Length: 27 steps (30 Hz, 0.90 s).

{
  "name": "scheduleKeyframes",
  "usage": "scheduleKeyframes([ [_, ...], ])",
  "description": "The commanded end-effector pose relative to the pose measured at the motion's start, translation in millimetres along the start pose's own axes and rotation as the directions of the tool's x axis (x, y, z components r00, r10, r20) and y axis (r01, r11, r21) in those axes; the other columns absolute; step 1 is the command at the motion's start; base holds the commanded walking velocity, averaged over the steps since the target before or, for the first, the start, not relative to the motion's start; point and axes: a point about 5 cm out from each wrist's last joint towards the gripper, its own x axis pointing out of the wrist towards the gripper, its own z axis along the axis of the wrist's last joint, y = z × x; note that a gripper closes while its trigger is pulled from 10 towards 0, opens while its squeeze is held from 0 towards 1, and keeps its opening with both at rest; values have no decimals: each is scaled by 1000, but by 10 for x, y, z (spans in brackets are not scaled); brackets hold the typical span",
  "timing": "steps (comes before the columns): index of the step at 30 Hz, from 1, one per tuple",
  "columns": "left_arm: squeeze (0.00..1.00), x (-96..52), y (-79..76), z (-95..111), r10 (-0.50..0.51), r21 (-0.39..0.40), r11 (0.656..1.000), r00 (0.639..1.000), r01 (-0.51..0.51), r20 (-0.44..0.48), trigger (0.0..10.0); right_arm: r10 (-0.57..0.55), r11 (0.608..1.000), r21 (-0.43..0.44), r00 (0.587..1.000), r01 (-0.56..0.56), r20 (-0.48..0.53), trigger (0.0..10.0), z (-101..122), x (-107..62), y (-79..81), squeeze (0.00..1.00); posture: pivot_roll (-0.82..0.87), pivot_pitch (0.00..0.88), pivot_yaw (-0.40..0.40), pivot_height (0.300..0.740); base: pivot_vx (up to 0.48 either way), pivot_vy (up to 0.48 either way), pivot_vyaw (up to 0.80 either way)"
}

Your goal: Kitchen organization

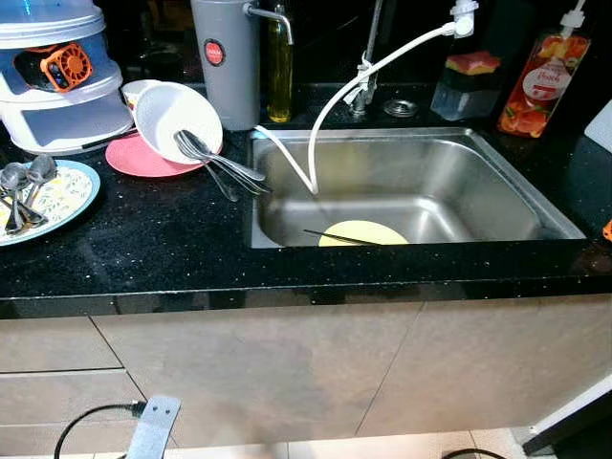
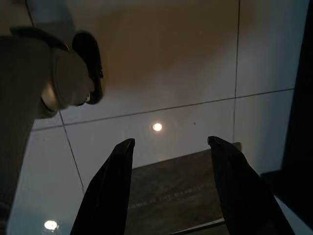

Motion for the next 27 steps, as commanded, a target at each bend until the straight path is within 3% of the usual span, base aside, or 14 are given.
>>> scheduleKeyframes([
  [1, 0, -1, -78, -122, -25, 25, 999, 999, 26, -42, 10000, -1, 1000, 18, 1000, 2, -31, 10000, -88, -4, 18, 0, -48, 16, 17, 740, 0, 0, 0],
  [11, 0, -41, -63, -365, -21, -5, 1000, 995, 21, -98, 10000, -2, 1000, 6, 999, 2, -50, 10000, -137, -7, -1, 0, -21, 18, 8, 740, 0, 0, 0],
  [15, 0, -48, -37, -378, -15, -12, 1000, 995, 14, -97, 10000, 11, 999, 30, 999, -10, -36, 10000, -109, -5, 4, 0, -12, 20, 3, 740, 0, 0, 0],
  [21, 0, -66, 61, -381, 14, -33, 999, 996, -17, -83, 10000, 59, 998, -4, 998, -59, -15, 10000, -99, -6, 131, 0, -6, 50, -9, 740, 0, 0, 0],
  [27, 0, -67, 91, -358, 22, -40, 999, 997, -25, -78, 10000, 61, 998, -17, 998, -62, -11, 10000, -63, -3, 123, 0, 1, 51, 5, 740, 0, 0, 0],
])
